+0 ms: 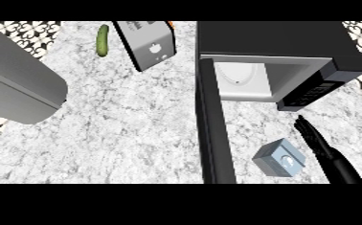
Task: Pick up the milk, place it into the microwave and close the microwave
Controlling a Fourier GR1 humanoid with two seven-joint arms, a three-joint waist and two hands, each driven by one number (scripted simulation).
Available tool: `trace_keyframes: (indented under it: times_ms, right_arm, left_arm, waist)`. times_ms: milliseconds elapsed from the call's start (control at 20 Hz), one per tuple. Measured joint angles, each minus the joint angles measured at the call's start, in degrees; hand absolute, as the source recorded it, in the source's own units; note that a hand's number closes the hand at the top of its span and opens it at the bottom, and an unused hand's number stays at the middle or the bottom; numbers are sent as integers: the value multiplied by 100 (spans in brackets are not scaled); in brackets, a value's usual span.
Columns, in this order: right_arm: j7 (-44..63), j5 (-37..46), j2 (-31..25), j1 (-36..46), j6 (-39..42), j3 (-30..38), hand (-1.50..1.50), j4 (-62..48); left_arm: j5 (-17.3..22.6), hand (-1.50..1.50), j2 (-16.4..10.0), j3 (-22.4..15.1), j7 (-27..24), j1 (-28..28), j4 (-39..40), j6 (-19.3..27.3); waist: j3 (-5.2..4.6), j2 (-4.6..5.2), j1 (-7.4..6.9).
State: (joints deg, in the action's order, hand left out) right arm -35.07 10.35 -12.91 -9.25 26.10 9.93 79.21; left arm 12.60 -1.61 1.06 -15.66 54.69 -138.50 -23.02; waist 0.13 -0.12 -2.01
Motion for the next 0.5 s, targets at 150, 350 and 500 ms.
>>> trace_keyframes:
  times_ms: [150, 350, 500]
  right_arm:
    - [-430, 350, -13, 248, -302, -57, -150, -653]
    - [-982, 691, -60, 518, -675, -155, -150, -1545]
    - [-1247, 768, -53, 779, -840, -191, -150, -2109]
  left_arm:
    - [59, -150, -16, 110, -106, 130, 15, -135]
    - [121, -150, 21, 143, -203, 267, 26, -239]
    - [168, -150, 30, 183, -275, 384, 39, -343]
  waist:
    - [2, 8, -1]
    - [5, 16, -1]
    - [5, 17, 4]
